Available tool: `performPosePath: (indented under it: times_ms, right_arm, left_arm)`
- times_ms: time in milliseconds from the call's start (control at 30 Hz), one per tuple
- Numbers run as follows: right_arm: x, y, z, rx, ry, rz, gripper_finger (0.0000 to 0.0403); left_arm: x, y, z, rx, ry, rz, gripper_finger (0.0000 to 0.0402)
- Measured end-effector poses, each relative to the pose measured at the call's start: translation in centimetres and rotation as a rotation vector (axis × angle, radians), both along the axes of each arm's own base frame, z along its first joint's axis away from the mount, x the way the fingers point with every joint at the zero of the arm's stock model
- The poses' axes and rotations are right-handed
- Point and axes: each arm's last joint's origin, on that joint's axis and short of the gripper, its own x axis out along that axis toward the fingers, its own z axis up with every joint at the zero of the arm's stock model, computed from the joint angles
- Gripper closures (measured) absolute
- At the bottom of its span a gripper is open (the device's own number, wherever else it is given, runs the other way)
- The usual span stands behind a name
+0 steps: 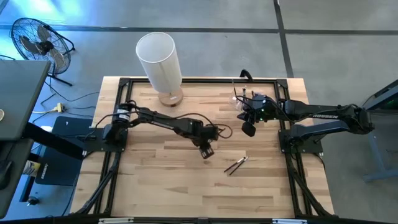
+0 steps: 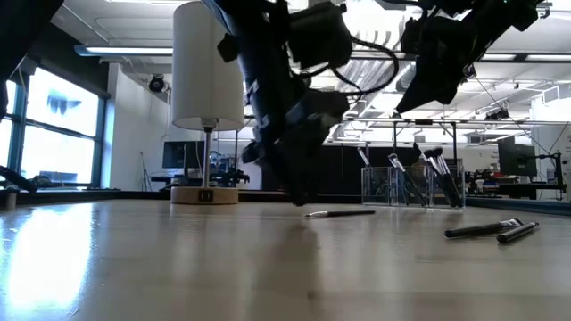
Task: Put items in baskets/containers
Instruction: Put the eyeshadow brush into the transparent organizer
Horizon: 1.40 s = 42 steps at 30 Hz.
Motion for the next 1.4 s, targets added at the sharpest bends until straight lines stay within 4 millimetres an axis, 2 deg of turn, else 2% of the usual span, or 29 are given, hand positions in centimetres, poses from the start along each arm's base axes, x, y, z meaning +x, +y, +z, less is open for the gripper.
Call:
performPosePath:
  times_ms: [100, 267, 367, 467, 567, 833, 967, 1167, 1333, 1400]
  right_arm:
    - [0.0, 0.0, 0.0, 0.0, 0.001, 0.001, 0.0397]
    - [0.0, 0.0, 0.0, 0.001, 0.004, 0.0, 0.0401]
    - [0.0, 0.0, -0.1, 0.002, 0.009, 0.0, 0.0399]
    - [-0.1, 0.0, -0.1, 0.008, 0.009, 0.007, 0.0397]
    - [0.0, 0.1, -0.1, 0.022, 0.006, 0.021, 0.0398]
    - [0.0, 0.2, -0.1, 0.037, 0.002, 0.039, 0.0397]
    - [0.0, 0.2, -0.1, 0.036, 0.002, 0.041, 0.0397]
    - [0.0, 0.2, -0.1, 0.035, 0.002, 0.041, 0.04]
    - [0.0, 0.2, -0.1, 0.031, 0.0, 0.045, 0.0397]
    - [0.0, 0.2, -0.1, 0.023, 0.002, 0.051, 0.0397]
  left_arm:
    - [0.3, 0.0, 0.2, 0.023, -0.035, 0.01, 0.0266]
    - [0.2, 0.3, -1.2, 0.078, 0.025, 0.059, 0.0266]
    - [0.8, 0.3, -1.8, 0.064, 0.003, 0.073, 0.0266]
    - [0.5, 0.2, -2.2, 0.039, 0.04, 0.08, 0.0266]
    - [0.8, 0.1, -3.5, 0.029, 0.073, 0.126, 0.0266]
    - [0.6, -0.1, -4.2, 0.004, 0.13, 0.159, 0.0269]
    - [0.5, -0.1, -4.3, -0.02, 0.142, 0.139, 0.0297]
    - [0.4, -0.1, -4.4, -0.032, 0.157, 0.111, 0.0386]
    - [0.1, -0.2, -4.4, -0.071, 0.19, 0.04, 0.0399]
    - [-0.1, -0.1, -3.7, -0.11, 0.195, 0.012, 0.04]
